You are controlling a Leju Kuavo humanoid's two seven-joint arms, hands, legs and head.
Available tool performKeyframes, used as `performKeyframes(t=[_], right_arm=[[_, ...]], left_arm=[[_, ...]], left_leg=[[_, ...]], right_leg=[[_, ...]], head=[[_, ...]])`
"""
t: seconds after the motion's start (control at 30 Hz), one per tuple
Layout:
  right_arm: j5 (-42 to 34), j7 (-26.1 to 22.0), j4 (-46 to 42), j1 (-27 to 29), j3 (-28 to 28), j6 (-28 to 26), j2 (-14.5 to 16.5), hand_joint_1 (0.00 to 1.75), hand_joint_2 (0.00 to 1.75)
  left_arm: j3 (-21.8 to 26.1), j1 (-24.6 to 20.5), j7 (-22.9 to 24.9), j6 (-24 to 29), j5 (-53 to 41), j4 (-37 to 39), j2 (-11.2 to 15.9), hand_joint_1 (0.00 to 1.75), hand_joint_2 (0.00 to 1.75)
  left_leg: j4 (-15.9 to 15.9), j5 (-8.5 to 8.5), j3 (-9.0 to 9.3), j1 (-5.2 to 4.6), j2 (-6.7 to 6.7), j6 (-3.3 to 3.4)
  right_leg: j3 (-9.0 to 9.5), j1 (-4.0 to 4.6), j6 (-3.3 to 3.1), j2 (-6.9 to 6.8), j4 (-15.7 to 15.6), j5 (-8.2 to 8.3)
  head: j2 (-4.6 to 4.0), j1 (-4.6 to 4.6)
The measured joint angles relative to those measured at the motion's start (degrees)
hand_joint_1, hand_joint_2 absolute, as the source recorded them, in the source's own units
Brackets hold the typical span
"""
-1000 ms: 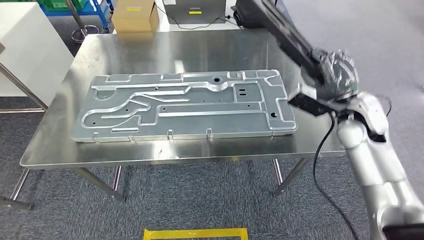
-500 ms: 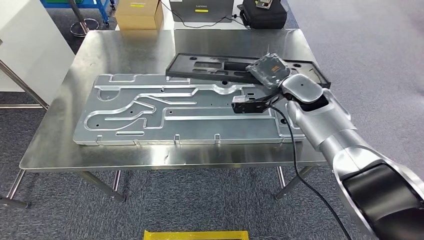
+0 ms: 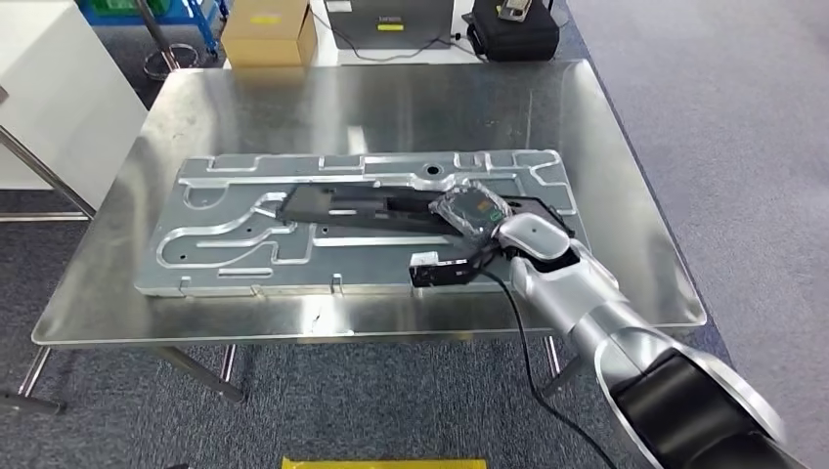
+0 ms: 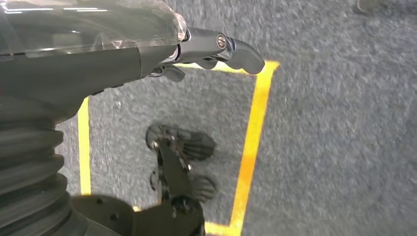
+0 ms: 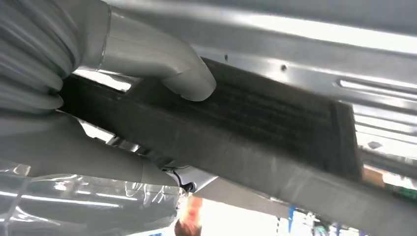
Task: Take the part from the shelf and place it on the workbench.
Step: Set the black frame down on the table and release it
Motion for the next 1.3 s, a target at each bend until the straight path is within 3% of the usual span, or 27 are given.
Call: performKeyframes(t=[0.1, 0.17, 0.2, 0.23, 0.3, 0.33, 0.43, 0.5, 0.57, 0.63, 0.67, 0.7, 0.73, 0.8, 0.87, 0.97, 1.03, 1.13, 1.17, 1.2, 1.23, 1.3], right_arm=[[-0.6, -0.2, 0.8, 1.7, 0.0, -0.9, 0.2, 1.75, 1.75], [-0.7, 0.0, 1.4, 2.9, 0.0, -1.2, 0.2, 0.87, 0.87], [-0.7, 0.2, 1.7, 3.4, 0.0, -1.3, 0.2, 0.44, 0.44], [-0.7, 0.3, 1.9, 3.7, 0.0, -1.3, 0.1, 0.00, 0.00], [-0.7, 0.8, 2.3, 4.0, -0.1, -1.2, 0.0, 0.00, 0.00], [-0.7, 1.1, 2.5, 4.1, -0.1, -1.2, -0.1, 0.00, 0.00], [-0.2, 2.1, 3.0, 4.4, -0.1, -1.3, -0.5, 0.00, 0.00], [0.2, 2.8, 3.2, 4.5, -0.1, -1.5, -0.8, 0.00, 0.00], [0.4, 3.1, 3.3, 4.5, -0.2, -2.1, -0.9, 0.00, 0.00], [0.4, 3.4, 3.4, 4.7, -0.3, -3.9, -1.0, 0.00, 0.00], [0.3, 3.6, 3.4, 4.8, -0.5, -5.1, -1.0, 0.00, 0.00], [0.1, 3.7, 3.4, 4.9, -0.7, -6.7, -1.1, 0.00, 0.00], [-0.2, 3.8, 3.2, 4.9, -1.1, -8.3, -1.2, 0.00, 0.00], [-1.2, 3.2, 2.3, 4.8, -2.2, -12.3, -1.5, 0.00, 0.00], [-2.8, 1.6, 0.5, 4.7, -3.8, -16.2, -2.1, 0.00, 0.00], [-6.2, -2.0, -3.5, 5.3, -6.9, -20.2, -3.9, 0.00, 0.00], [-9.6, -5.1, -7.3, 6.6, -9.3, -22.0, -5.3, 0.00, 0.00], [-14.5, -8.3, -14.6, 10.6, -13.5, -23.2, -8.4, 0.00, 0.00], [-15.7, -8.8, -17.6, 12.7, -14.9, -23.3, -9.6, 0.00, 0.00], [-17.1, -9.3, -21.0, 15.2, -16.5, -23.7, -11.1, 0.00, 0.00], [-19.1, -10.1, -25.1, 18.2, -18.7, -24.4, -12.8, 0.00, 0.00], [-23.7, -11.7, -33.0, 23.8, -23.7, -26.1, -15.8, 0.00, 0.00]], left_arm=[[-0.2, 0.0, -0.6, 0.1, -0.1, 0.1, 0.0, 0.00, 1.75], [-0.4, 0.0, -0.8, 0.1, -0.2, 0.1, 0.0, 0.00, 1.75], [-0.5, -0.1, -1.0, 0.0, -0.2, 0.1, 0.0, 0.00, 1.75], [-0.5, -0.2, -1.1, -0.1, -0.2, 0.1, 0.1, 0.00, 1.75], [-0.6, -0.5, -1.2, -0.4, 0.0, 0.1, 0.1, 0.00, 1.75], [-0.7, -0.6, -1.3, -0.4, 0.0, 0.2, 0.1, 0.00, 1.75], [-0.7, -0.6, -1.3, -0.3, 0.3, 0.3, 0.1, 0.00, 1.75], [-0.7, -0.7, -1.5, -0.2, 0.5, 0.3, 0.1, 0.00, 0.87], [-0.7, -0.7, -1.7, -0.2, 0.6, 0.3, 0.1, 0.00, 0.00], [-0.7, -0.6, -1.7, -0.2, 0.8, 0.3, 0.1, 0.00, 0.00], [-0.7, -0.6, -1.7, -0.2, 0.9, 0.3, 0.1, 0.00, 0.00], [-0.7, -0.5, -1.6, -0.2, 0.9, 0.3, 0.1, 0.00, 0.00], [-0.7, -0.5, -1.5, -0.2, 1.0, 0.3, 0.1, 0.00, 0.00], [-0.7, -0.5, -1.3, -0.3, 1.1, 0.4, -0.1, 0.00, 0.00], [-0.7, -0.5, -1.2, -0.6, 1.2, 0.5, -0.3, 0.00, 0.00], [-0.7, -0.4, -1.2, -0.8, 1.5, 0.7, -0.3, 0.00, 0.00], [-0.7, -0.2, -1.2, -0.8, 1.8, 0.7, -0.4, 0.00, 0.00], [-0.6, 0.1, -1.2, -0.5, 2.4, 0.7, -0.4, 0.00, 0.00], [-0.5, 0.2, -1.2, -0.5, 2.6, 0.7, -0.4, 0.00, 0.00], [-0.4, 0.4, -1.2, -0.4, 2.8, 0.7, -0.4, 0.00, 0.00], [-0.2, 0.5, -1.3, -0.4, 3.1, 0.7, -0.4, 0.00, 0.00], [0.3, 0.8, -1.4, -0.3, 3.8, 0.7, -0.4, 0.00, 0.00]], left_leg=[[9.6, -4.29, -4.71, 0.35, 0.12, -0.56], [13.0, -4.29, -6.80, 0.63, 0.14, -0.95], [11.7, -2.77, -6.37, 0.81, 0.15, -1.13], [8.2, -0.62, -4.84, 1.01, 0.17, -1.28], [1.3, 1.97, -1.51, 1.21, 0.11, -1.34], [-0.6, 2.34, -0.55, 1.20, 0.07, -1.07], [-1.4, 2.24, -0.13, 0.87, 0.08, 0.29], [-1.5, 2.43, -0.09, 0.84, 0.21, 1.06], [-1.5, 2.54, -0.13, 0.80, 0.33, 1.63], [-1.5, 2.57, -0.25, 0.54, 0.35, 1.90], [-1.5, 2.59, -0.28, 0.37, 0.33, 1.96], [-1.5, 2.60, -0.28, 0.18, 0.28, 2.01], [-1.5, 2.62, -0.25, -0.04, 0.20, 2.04], [-1.5, 2.62, -0.21, -0.42, 0.08, 2.03], [-1.5, 2.67, -0.34, -0.43, 0.08, 1.80], [-1.7, 2.68, -0.33, -0.27, 0.15, 1.12], [0.2, 1.11, -1.00, -0.28, 0.17, 0.58], [10.0, -3.90, -5.32, 0.28, 0.23, -0.26], [12.4, -4.58, -6.48, 0.48, 0.25, -0.55], [13.0, -4.21, -6.74, 0.67, 0.27, -0.81], [11.3, -2.82, -5.87, 0.86, 0.30, -1.06], [4.0, 0.48, -2.10, 1.18, 0.24, -1.33]], right_leg=[[0.47, -0.06, -0.39, -0.07, -0.2, -0.17], [0.65, -0.08, -0.35, -0.01, -0.1, -0.35], [0.77, -0.13, -0.22, 0.04, 0.0, -0.48], [0.87, -0.21, 0.00, 0.08, 0.1, -0.65], [0.87, -0.23, 0.64, 0.16, 0.7, -1.10], [0.77, -0.18, 0.96, 0.21, 1.0, -1.24], [0.68, -0.08, 1.73, 0.47, 1.1, -1.24], [0.28, -0.27, 2.21, 0.43, 2.3, -2.24], [-2.03, -0.35, 2.56, 0.28, 7.7, -5.51], [-5.50, -0.34, 2.65, 0.24, 15.2, -8.85], [-6.48, -0.31, 2.54, 0.24, 17.3, -9.29], [-6.44, -0.20, 2.27, 0.25, 17.3, -8.64], [-5.21, -0.02, 1.82, 0.25, 14.9, -7.02], [-1.12, 0.63, 0.40, 0.17, 6.8, -3.53], [1.13, 1.25, -0.53, -0.04, 1.9, -2.16], [1.56, 1.22, -0.62, -0.22, 0.7, -1.83], [2.28, 0.66, -0.66, -0.35, -0.5, -1.37], [2.63, 0.43, -0.74, -0.50, -0.9, -1.28], [2.63, 0.38, -0.65, -0.54, -0.7, -1.39], [2.66, 0.30, -0.49, -0.58, -0.6, -1.56], [2.76, 0.18, -0.24, -0.69, -0.4, -1.82], [2.93, -0.09, 0.43, -0.89, 0.3, -2.53]], head=[[0.00, -0.15], [0.00, -0.15], [0.00, -0.15], [-0.01, -0.15], [-0.01, -0.20], [-0.01, -0.20], [0.00, -0.19], [0.00, -0.17], [0.00, -0.15], [-0.01, -0.16], [-0.01, -0.17], [-0.01, -0.17], [-0.01, -0.17], [0.00, -0.29], [0.00, -0.50], [0.00, -0.56], [0.00, -0.66], [0.00, -0.99], [0.00, -1.04], [0.00, -1.05], [0.00, -1.09], [0.00, -1.14]])
